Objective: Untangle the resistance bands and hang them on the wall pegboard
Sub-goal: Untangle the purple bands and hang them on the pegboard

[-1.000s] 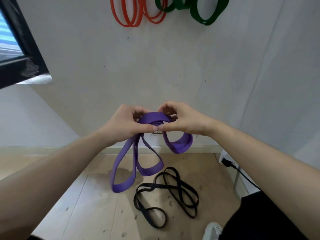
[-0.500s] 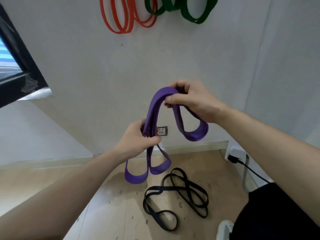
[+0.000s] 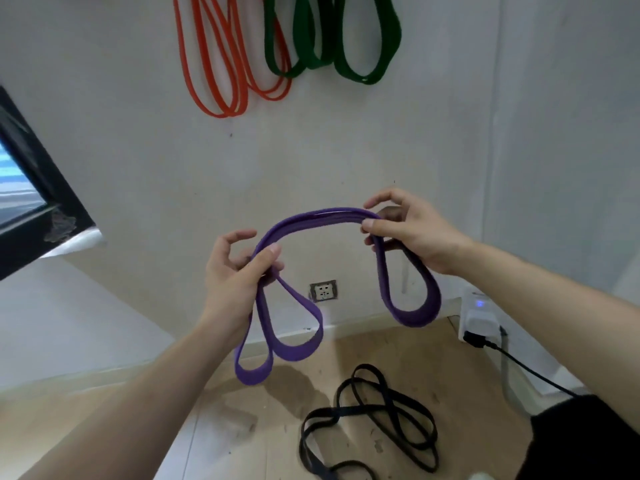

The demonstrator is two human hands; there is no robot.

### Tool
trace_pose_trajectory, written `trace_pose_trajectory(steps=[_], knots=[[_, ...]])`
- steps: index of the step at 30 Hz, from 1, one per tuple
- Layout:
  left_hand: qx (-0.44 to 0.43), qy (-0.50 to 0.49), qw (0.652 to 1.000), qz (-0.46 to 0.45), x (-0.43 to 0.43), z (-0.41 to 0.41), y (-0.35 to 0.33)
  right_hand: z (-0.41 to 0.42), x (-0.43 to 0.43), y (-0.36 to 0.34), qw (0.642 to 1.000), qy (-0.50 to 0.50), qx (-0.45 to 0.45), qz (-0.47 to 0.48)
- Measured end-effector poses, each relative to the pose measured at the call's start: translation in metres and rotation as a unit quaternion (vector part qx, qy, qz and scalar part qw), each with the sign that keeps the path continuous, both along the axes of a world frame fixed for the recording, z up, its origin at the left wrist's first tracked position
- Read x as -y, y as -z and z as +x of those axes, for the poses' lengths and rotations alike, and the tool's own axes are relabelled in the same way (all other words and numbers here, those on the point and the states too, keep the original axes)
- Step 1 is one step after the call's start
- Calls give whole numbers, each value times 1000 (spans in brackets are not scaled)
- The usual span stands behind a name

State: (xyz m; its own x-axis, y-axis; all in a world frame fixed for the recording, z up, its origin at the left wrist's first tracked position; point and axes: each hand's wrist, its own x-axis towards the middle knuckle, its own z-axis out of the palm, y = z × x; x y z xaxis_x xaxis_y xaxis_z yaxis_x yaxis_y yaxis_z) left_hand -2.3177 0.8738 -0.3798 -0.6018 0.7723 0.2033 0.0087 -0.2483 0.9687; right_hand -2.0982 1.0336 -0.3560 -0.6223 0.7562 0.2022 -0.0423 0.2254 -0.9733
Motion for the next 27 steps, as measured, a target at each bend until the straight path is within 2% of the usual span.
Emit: trace_pose_trajectory(steps=[8, 14, 19, 27], knots=[[48, -36, 997, 44, -12, 12, -12, -27, 28, 4, 998, 22, -43, 31], [3, -69, 996, 61, -11, 29, -25, -50, 49, -10, 990, 81, -101, 59], [-13, -92, 991, 95, -2, 25, -42, -58, 62, -21, 991, 61, -71, 100], [-145, -29, 985, 88, 8, 16, -59, -65, 69, -49, 990, 62, -73, 106]])
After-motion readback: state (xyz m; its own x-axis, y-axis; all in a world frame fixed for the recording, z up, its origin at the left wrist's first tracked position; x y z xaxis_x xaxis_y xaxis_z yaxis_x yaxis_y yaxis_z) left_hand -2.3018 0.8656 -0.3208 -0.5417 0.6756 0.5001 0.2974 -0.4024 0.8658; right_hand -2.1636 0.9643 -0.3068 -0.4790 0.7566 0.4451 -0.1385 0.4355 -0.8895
